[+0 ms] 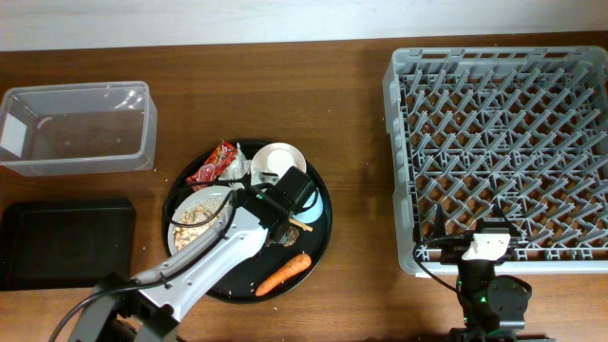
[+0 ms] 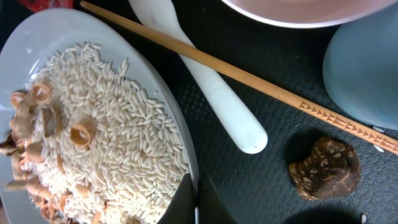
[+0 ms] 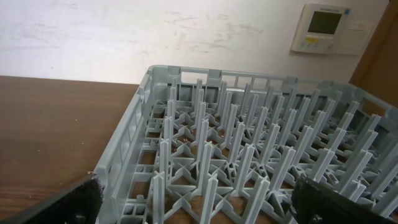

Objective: Sort waste into correct bins and load items into the dishwasher rack
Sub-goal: 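Grasp the white plate rim with the left gripper and lift, then tip the plate over the black tray to dump the rice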

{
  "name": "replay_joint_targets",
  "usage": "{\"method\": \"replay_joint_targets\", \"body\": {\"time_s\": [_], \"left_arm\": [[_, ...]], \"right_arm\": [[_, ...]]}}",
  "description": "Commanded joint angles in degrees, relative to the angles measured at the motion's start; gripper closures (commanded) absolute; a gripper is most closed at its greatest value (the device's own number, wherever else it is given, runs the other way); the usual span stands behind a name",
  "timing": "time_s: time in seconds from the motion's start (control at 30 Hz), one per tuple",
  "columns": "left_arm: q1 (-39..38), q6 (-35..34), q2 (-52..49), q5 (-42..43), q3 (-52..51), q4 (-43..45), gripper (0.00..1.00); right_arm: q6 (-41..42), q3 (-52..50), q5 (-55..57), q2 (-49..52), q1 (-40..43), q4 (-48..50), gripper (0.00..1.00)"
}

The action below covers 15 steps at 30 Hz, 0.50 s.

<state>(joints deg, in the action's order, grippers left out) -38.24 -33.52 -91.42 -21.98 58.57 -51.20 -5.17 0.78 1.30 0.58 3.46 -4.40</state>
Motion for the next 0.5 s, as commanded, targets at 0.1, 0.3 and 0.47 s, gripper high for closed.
{"method": "replay_joint_targets", "body": {"time_s": [0.1, 0.3, 0.47], "left_arm": [[-0.02, -0.37, -0.15, -4.87, 4.33, -4.98, 0.99], [1.31, -0.35, -0.07, -8.76, 9.07, -9.31, 0.99], [7.85, -0.35, 0.15, -8.74, 11.08, -12.55, 0.99]], "right_arm": [[-0.39, -0.46, 0.50, -0.37, 0.42, -0.17, 0.01], [-0.39, -0.46, 0.50, -0.37, 0.42, -0.15, 0.01], [-0.39, -0.46, 0.50, -0.37, 0.42, -0.17, 0.01]]}}
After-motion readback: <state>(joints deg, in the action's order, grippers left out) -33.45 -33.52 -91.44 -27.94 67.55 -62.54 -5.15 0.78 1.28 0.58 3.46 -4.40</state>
